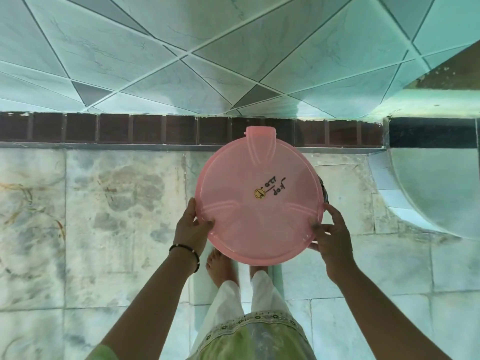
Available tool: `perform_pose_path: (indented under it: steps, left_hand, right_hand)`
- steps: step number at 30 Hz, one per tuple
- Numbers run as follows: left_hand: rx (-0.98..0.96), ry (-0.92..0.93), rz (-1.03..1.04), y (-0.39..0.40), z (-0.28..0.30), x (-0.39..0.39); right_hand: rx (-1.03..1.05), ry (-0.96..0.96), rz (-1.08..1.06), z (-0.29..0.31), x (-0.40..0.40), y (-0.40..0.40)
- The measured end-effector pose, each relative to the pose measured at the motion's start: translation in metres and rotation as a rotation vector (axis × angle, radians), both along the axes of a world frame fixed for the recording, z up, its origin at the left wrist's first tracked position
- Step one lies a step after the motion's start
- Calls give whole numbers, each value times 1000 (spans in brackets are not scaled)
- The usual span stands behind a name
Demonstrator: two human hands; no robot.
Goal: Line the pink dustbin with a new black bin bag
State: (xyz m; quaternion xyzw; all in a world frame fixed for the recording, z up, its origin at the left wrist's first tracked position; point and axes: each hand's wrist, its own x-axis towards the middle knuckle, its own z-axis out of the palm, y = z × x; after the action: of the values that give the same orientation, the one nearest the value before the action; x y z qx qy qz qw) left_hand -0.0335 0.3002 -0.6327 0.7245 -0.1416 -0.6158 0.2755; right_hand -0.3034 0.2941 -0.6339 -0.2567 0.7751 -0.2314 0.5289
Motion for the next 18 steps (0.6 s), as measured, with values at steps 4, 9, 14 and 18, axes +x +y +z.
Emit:
perform_pose_path:
  steps: [4, 9, 14, 18]
  left_hand:
    - [41, -168, -122, -3, -6, -13]
    - [83, -334, -449, -5, -10, -23]
    - [109, -323, -491, -7, 10, -22]
    - [47, -308, -324, -10, 42, -19]
  right_hand:
    - [26, 245, 76, -14, -1, 12]
    - [54, 408, 414, -21, -1, 17]
    - [153, 303, 509, -6, -10, 16]
    - [101, 303, 433, 21, -15, 4]
